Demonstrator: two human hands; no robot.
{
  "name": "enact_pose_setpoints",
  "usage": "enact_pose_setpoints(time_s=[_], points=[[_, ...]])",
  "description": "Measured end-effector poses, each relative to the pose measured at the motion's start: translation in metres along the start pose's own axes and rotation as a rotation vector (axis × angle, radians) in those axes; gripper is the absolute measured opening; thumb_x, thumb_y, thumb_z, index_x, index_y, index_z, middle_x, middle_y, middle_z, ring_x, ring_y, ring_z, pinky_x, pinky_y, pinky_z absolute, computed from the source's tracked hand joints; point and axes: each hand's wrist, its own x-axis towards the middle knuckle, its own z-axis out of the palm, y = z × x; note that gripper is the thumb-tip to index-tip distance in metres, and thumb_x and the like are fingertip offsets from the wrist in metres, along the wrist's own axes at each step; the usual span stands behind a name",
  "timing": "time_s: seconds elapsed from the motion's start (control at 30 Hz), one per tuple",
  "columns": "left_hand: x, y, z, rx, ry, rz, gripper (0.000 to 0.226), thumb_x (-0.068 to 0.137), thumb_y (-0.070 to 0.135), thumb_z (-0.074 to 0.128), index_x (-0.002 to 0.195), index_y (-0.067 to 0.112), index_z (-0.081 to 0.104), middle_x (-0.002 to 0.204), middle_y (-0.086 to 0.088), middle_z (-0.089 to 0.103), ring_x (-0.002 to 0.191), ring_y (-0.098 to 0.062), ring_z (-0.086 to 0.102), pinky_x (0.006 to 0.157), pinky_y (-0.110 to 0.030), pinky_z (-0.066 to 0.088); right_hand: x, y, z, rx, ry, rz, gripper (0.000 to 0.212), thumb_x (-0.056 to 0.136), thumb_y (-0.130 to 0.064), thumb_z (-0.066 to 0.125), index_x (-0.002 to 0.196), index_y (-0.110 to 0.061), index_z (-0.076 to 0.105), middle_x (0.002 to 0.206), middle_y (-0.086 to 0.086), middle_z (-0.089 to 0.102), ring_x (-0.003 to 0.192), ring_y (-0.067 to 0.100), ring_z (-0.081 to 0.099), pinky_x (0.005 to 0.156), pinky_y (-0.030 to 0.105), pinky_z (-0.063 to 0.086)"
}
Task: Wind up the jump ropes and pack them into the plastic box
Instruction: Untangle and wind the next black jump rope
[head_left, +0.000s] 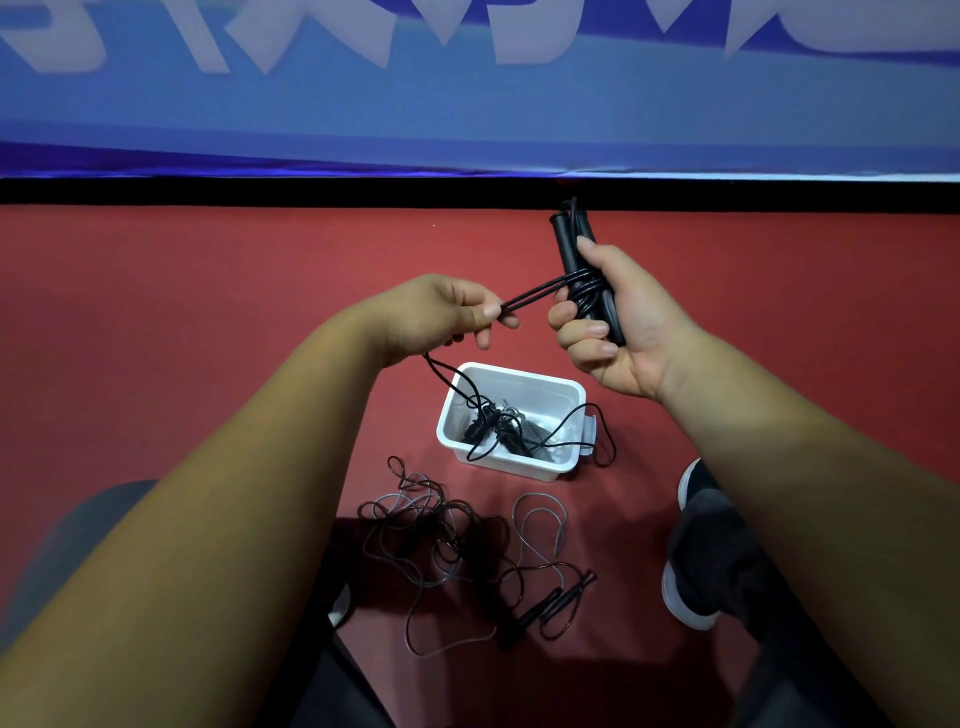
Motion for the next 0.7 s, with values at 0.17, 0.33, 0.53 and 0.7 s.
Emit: enact_pose_setpoints(time_s=[0.17, 0.33, 0.53, 0.7], points=[[0.003, -0.003, 0.002, 0.032, 0.057, -0.051, 0.014, 0.101, 0.029, 0.069, 0.108, 0.027, 0.080, 0.095, 0.001, 0.080, 0.080, -0.014, 0.056, 0.082, -0.036, 0.047, 0.000, 0.004, 0.000, -0.004, -0.029, 0.052, 0.037, 0.097, -0.051, 0.064, 0.090, -0.016, 0.053, 0.076, -0.003, 0.046, 0.045, 0.003, 0.030, 0.033, 0.015, 0.018], [0.005, -0.003, 0.003, 0.058, 0.141, -0.045, 0.015, 0.103, 0.029, 0.065, 0.106, 0.029, 0.080, 0.092, 0.004, 0.080, 0.078, -0.015, 0.060, 0.080, -0.037, 0.051, -0.005, 0.005, 0.003, 0.005, -0.126, 0.140, 0.036, 0.096, -0.049, 0.064, 0.093, -0.014, 0.058, 0.077, -0.004, 0.042, 0.045, 0.001, 0.030, 0.032, 0.014, 0.020], [0.004, 0.000, 0.009, 0.128, 0.118, -0.017, 0.015, 0.104, 0.023, 0.063, 0.097, 0.025, 0.076, 0.091, 0.001, 0.079, 0.073, -0.007, 0.065, 0.077, -0.033, 0.053, -0.009, 0.010, 0.005, -0.020, -0.232, 0.208, 0.039, 0.094, -0.049, 0.063, 0.096, -0.010, 0.067, 0.076, -0.005, 0.037, 0.044, 0.001, 0.029, 0.034, 0.014, 0.017], [-0.002, -0.001, 0.005, 0.104, -0.039, -0.045, 0.017, 0.104, 0.014, 0.062, 0.108, 0.019, 0.078, 0.089, -0.007, 0.077, 0.073, -0.005, 0.069, 0.076, -0.020, 0.054, -0.009, 0.006, 0.005, -0.038, -0.169, 0.147, 0.030, 0.094, -0.041, 0.060, 0.095, -0.011, 0.061, 0.075, -0.004, 0.039, 0.046, 0.001, 0.026, 0.034, 0.014, 0.016]])
